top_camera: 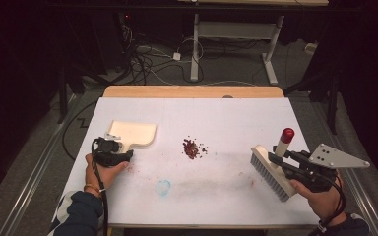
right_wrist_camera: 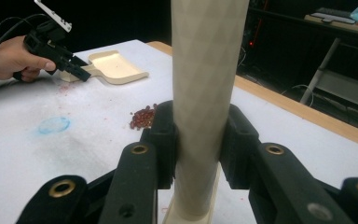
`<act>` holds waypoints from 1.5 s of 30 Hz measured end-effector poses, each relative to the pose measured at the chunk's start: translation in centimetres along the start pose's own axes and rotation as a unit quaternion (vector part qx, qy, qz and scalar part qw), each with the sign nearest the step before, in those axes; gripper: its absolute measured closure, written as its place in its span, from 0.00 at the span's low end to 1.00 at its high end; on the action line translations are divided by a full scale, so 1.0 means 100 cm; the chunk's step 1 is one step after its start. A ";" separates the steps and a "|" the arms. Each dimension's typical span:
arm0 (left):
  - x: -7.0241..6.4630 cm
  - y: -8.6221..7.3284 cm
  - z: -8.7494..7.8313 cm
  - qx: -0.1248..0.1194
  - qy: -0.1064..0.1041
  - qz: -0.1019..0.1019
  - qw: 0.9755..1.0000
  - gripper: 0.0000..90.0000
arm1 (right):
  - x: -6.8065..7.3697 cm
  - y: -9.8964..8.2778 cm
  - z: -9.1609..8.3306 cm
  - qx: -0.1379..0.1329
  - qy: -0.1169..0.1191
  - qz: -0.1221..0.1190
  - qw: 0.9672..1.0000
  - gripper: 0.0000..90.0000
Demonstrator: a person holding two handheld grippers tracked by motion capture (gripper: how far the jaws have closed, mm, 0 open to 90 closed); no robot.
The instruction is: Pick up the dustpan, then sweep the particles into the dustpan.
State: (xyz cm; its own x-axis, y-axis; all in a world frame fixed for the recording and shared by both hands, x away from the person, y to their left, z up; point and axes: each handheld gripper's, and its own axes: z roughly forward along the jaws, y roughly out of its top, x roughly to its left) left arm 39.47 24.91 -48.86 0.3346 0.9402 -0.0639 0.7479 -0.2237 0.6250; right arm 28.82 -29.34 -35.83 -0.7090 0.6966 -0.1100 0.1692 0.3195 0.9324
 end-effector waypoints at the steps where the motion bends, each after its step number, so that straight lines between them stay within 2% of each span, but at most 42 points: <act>1: 0.000 0.001 0.000 0.002 0.001 0.000 1.000 0.44 | -0.001 0.000 0.001 0.001 0.000 0.000 1.000 0.78; 5: -0.002 0.002 0.000 0.006 0.003 -0.004 1.000 0.51 | -0.002 -0.001 0.001 0.004 -0.005 0.005 1.000 0.78; 7: -0.003 0.003 0.000 0.008 0.002 0.000 1.000 0.58 | -0.002 -0.001 0.003 0.006 -0.004 0.003 1.000 0.78; 12: -0.007 0.004 0.000 0.014 0.004 0.002 1.000 0.65 | -0.002 -0.002 0.005 0.011 -0.001 0.004 1.000 0.78; 13: -0.007 0.005 0.000 0.014 0.004 0.001 1.000 0.69 | -0.002 -0.003 0.005 0.011 -0.001 0.004 1.000 0.78; 20: -0.008 0.005 0.000 0.016 0.005 0.002 1.000 0.70 | -0.003 -0.002 0.004 0.010 -0.004 0.005 1.000 0.78; 24: -0.008 0.006 -0.001 0.017 0.006 0.010 1.000 0.70 | -0.002 -0.003 0.006 0.013 -0.003 0.003 1.000 0.78; 27: -0.008 0.007 -0.002 0.020 0.005 0.025 0.999 0.70 | -0.002 -0.003 0.007 0.010 -0.001 0.004 1.000 0.79; 29: -0.010 0.009 -0.006 0.027 0.012 0.046 0.999 0.71 | -0.003 -0.003 0.007 0.010 -0.001 0.004 1.000 0.78; 31: -0.011 0.010 -0.012 0.027 0.001 0.061 0.998 0.71 | -0.004 -0.003 0.007 0.010 -0.003 0.003 1.000 0.78; 37: -0.015 0.013 -0.027 0.031 -0.012 0.096 0.995 0.71 | -0.007 -0.004 0.006 0.007 -0.011 0.006 1.000 0.78; 39: -0.018 0.014 -0.033 0.036 -0.008 0.116 0.993 0.71 | -0.009 -0.003 0.008 0.005 -0.016 0.009 1.000 0.78; 41: -0.019 0.014 -0.039 0.040 -0.021 0.132 0.990 0.71 | -0.011 -0.003 0.012 0.003 -0.019 0.009 1.000 0.79; 43: -0.021 0.013 -0.044 0.044 -0.034 0.153 0.987 0.71 | -0.013 -0.001 0.018 0.002 -0.023 0.006 1.000 0.79; 45: -0.024 0.011 -0.047 0.052 -0.043 0.166 0.984 0.71 | -0.016 0.003 0.029 0.001 -0.026 0.003 1.000 0.79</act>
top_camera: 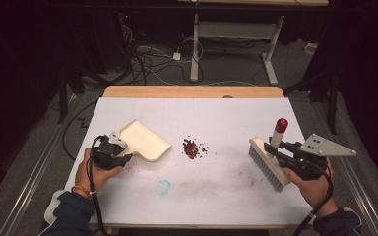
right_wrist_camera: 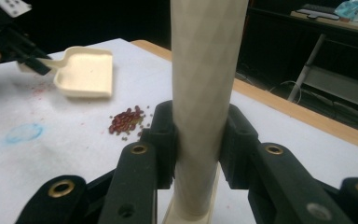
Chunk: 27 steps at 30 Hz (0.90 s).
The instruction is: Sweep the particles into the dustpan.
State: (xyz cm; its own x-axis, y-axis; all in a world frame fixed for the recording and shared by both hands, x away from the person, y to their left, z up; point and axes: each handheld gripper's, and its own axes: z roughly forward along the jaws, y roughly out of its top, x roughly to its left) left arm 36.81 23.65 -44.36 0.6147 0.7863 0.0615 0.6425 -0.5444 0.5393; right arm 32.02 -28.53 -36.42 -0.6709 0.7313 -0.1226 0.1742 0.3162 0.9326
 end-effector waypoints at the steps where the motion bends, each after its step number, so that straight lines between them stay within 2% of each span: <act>1: -0.002 0.000 -0.001 0.003 -0.006 0.005 1.000 0.71 | -0.001 0.001 0.004 -0.002 0.000 0.002 1.000 0.79; 3: -0.004 0.000 -0.002 0.007 -0.013 0.016 1.000 0.71 | -0.003 0.003 0.009 -0.003 -0.001 0.000 1.000 0.79; 5: -0.007 0.001 -0.004 0.014 -0.010 0.027 0.999 0.71 | -0.006 0.006 0.018 -0.006 -0.005 -0.003 1.000 0.79; 7: -0.009 0.002 -0.006 0.015 -0.026 0.035 0.999 0.71 | -0.011 0.011 0.033 -0.009 -0.017 -0.003 1.000 0.79; 8: -0.010 0.002 -0.007 0.017 -0.035 0.041 0.998 0.71 | -0.011 0.011 0.033 -0.009 -0.017 -0.003 1.000 0.79; 10: -0.014 0.002 -0.007 0.026 -0.038 0.054 0.997 0.71 | -0.015 0.014 0.044 -0.010 -0.018 0.000 1.000 0.79; 12: -0.018 0.003 -0.006 0.033 -0.049 0.066 0.996 0.71 | -0.018 0.018 0.057 -0.010 -0.020 -0.002 1.000 0.79; 13: -0.020 0.003 -0.006 0.033 -0.056 0.070 0.995 0.71 | -0.019 0.022 0.072 -0.011 -0.026 -0.004 1.000 0.79; 14: -0.022 0.004 -0.006 0.036 -0.064 0.076 0.994 0.71 | -0.019 0.022 0.072 -0.011 -0.026 -0.004 1.000 0.79; 16: -0.025 0.004 -0.005 0.039 -0.066 0.084 0.994 0.71 | -0.021 0.026 0.088 -0.010 -0.031 -0.006 0.999 0.79; 18: -0.028 0.005 -0.004 0.042 -0.070 0.091 0.993 0.71 | -0.022 0.029 0.105 -0.013 -0.023 0.004 1.000 0.79; 19: -0.029 0.005 -0.004 0.042 -0.073 0.093 0.992 0.71 | -0.021 0.030 0.113 -0.010 -0.021 0.009 1.000 0.79; 20: -0.031 0.004 -0.004 0.043 -0.074 0.097 0.992 0.71 | -0.018 0.033 0.130 -0.004 -0.026 0.009 1.000 0.79; 22: -0.033 0.004 -0.003 0.044 -0.077 0.100 0.991 0.71 | -0.014 0.035 0.145 -0.001 -0.023 0.005 1.000 0.79; 23: -0.034 0.004 -0.002 0.045 -0.079 0.102 0.991 0.71 | -0.014 0.035 0.145 -0.001 -0.023 0.005 1.000 0.79; 27: -0.037 0.003 -0.001 0.043 -0.085 0.105 0.990 0.71 | 0.000 0.034 0.176 0.009 -0.019 -0.002 1.000 0.79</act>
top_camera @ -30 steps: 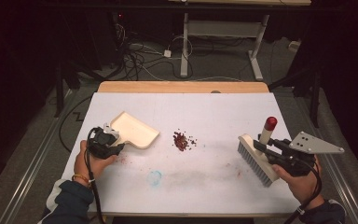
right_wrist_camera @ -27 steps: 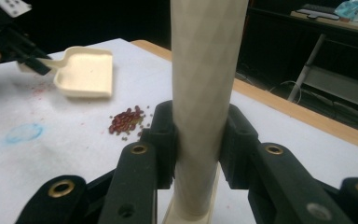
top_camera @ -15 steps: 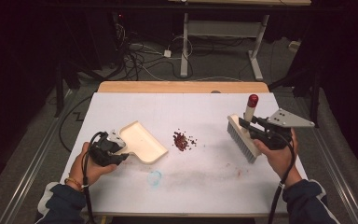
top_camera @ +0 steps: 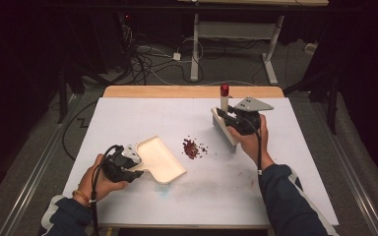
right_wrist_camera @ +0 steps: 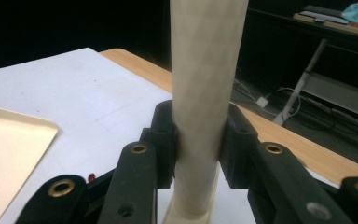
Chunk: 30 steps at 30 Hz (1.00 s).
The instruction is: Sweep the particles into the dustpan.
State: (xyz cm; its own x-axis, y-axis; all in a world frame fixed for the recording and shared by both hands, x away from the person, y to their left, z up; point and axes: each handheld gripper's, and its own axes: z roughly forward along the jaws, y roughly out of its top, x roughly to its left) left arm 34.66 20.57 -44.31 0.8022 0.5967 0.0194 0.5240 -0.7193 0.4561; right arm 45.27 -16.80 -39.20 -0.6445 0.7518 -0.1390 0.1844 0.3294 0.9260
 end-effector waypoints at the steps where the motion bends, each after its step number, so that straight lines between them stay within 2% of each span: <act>1: -0.001 0.000 0.000 0.000 -0.001 0.001 1.000 0.71 | 0.000 0.000 0.000 0.000 0.000 0.000 1.000 0.79; 2: -0.001 0.000 0.001 0.000 -0.001 0.002 1.000 0.71 | 0.006 -0.002 0.010 0.001 0.008 0.001 1.000 0.79; 5: -0.001 0.001 0.002 0.000 -0.004 0.002 1.000 0.71 | 0.011 -0.004 0.017 -0.003 0.014 0.006 1.000 0.79; 10: -0.001 0.003 0.003 0.002 -0.006 0.005 1.000 0.71 | 0.029 -0.003 0.025 -0.009 0.023 -0.017 1.000 0.79; 17: -0.001 0.006 0.006 -0.001 -0.010 0.005 1.000 0.71 | 0.045 -0.006 0.030 -0.011 0.050 -0.023 0.998 0.79; 22: -0.003 0.014 0.008 0.002 -0.011 0.007 1.000 0.71 | 0.057 -0.007 0.032 -0.018 0.073 -0.019 0.997 0.78; 23: -0.003 0.015 0.009 0.001 -0.010 0.008 1.000 0.71 | 0.062 -0.006 0.031 -0.025 0.085 -0.010 0.996 0.78; 25: -0.004 0.019 0.010 0.003 -0.011 0.009 1.000 0.71 | 0.065 -0.006 0.031 -0.030 0.091 -0.003 0.995 0.78; 26: -0.005 0.020 0.011 0.003 -0.011 0.011 1.000 0.71 | 0.071 -0.006 0.032 -0.031 0.096 -0.008 0.995 0.78; 30: -0.007 0.027 0.015 0.002 -0.015 0.010 1.000 0.71 | 0.078 -0.006 0.034 -0.035 0.102 -0.013 0.994 0.78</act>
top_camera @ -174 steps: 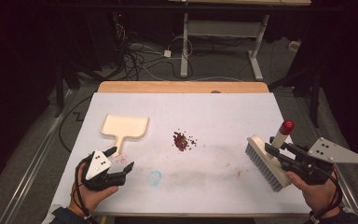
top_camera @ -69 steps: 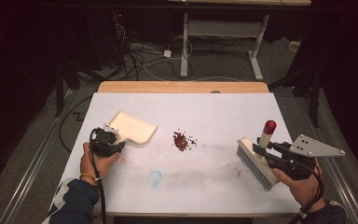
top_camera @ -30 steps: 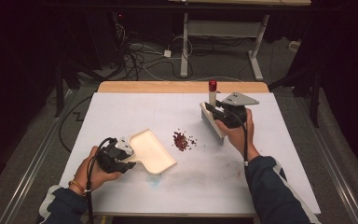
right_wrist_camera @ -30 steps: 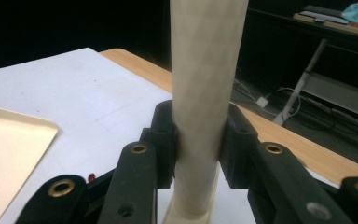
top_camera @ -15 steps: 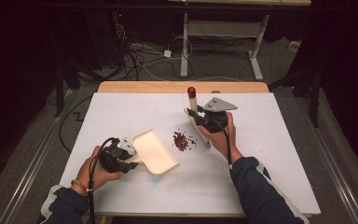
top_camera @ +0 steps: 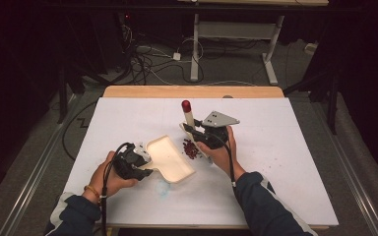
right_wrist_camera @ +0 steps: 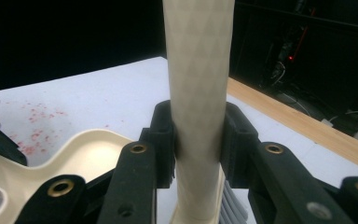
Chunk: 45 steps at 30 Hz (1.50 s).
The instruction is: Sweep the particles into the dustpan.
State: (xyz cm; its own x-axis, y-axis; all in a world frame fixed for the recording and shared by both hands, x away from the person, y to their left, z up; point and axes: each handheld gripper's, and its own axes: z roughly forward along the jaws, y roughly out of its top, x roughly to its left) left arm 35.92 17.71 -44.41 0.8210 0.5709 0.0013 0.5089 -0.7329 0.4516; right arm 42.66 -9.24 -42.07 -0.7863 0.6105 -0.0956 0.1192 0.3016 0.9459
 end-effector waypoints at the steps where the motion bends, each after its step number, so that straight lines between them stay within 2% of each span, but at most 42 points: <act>1: 0.000 0.001 0.001 -0.001 -0.004 -0.004 1.000 0.71 | 0.003 0.001 0.001 -0.002 0.009 0.000 1.000 0.78; 4: -0.001 0.005 0.004 0.002 -0.003 -0.005 1.000 0.71 | 0.007 0.003 0.001 -0.004 0.015 -0.007 1.000 0.79; 6: -0.002 0.007 0.006 0.006 -0.003 -0.006 1.000 0.71 | 0.012 0.005 0.002 -0.011 0.039 -0.003 0.999 0.79; 14: -0.005 0.012 0.010 0.010 -0.002 -0.012 1.000 0.71 | 0.032 0.012 0.005 -0.016 0.068 -0.016 0.997 0.79; 18: -0.006 0.013 0.011 0.011 -0.002 -0.012 1.000 0.70 | 0.040 0.018 0.007 -0.013 0.073 -0.020 0.997 0.79; 21: -0.005 0.012 0.011 0.009 -0.004 -0.016 1.000 0.70 | 0.046 0.021 0.009 -0.009 0.066 -0.027 0.997 0.79; 24: -0.005 0.011 0.013 0.009 -0.003 -0.014 1.000 0.70 | 0.047 0.024 0.008 -0.011 0.061 -0.025 0.998 0.79; 26: -0.005 0.010 0.015 0.010 -0.003 -0.013 1.000 0.70 | 0.043 0.027 0.005 -0.015 0.061 -0.021 0.998 0.79; 31: -0.004 0.008 0.018 0.015 -0.004 -0.012 1.000 0.70 | 0.030 0.035 -0.010 -0.028 0.046 -0.014 0.998 0.79; 34: -0.003 0.008 0.019 0.018 -0.003 -0.010 1.000 0.70 | 0.018 0.038 -0.025 -0.036 0.029 -0.005 0.999 0.79; 37: -0.003 0.008 0.020 0.019 -0.002 -0.008 1.000 0.70 | 0.008 0.038 -0.037 -0.040 0.009 -0.006 0.999 0.79; 38: -0.003 0.008 0.021 0.019 -0.002 -0.008 1.000 0.70 | 0.003 0.036 -0.042 -0.035 -0.011 -0.014 0.999 0.79; 39: -0.002 0.007 0.021 0.020 -0.001 -0.007 1.000 0.70 | 0.003 0.036 -0.042 -0.035 -0.011 -0.014 0.999 0.79; 41: -0.002 0.007 0.023 0.022 -0.002 -0.007 1.000 0.70 | -0.002 0.031 -0.043 -0.027 -0.026 -0.016 0.999 0.79; 44: -0.002 0.008 0.023 0.023 -0.003 -0.007 1.000 0.70 | -0.009 0.014 -0.035 -0.002 -0.052 -0.026 0.998 0.79; 45: -0.001 0.008 0.022 0.024 -0.004 -0.009 1.000 0.70 | -0.009 0.014 -0.035 -0.002 -0.052 -0.026 0.998 0.79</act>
State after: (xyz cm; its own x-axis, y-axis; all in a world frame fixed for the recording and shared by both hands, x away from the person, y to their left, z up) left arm 36.79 16.25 -46.07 0.8141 0.5806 -0.0144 0.5347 -0.7396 0.4088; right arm 41.40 -11.89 -39.62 -0.7243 0.6668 -0.1758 0.0778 0.3323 0.9400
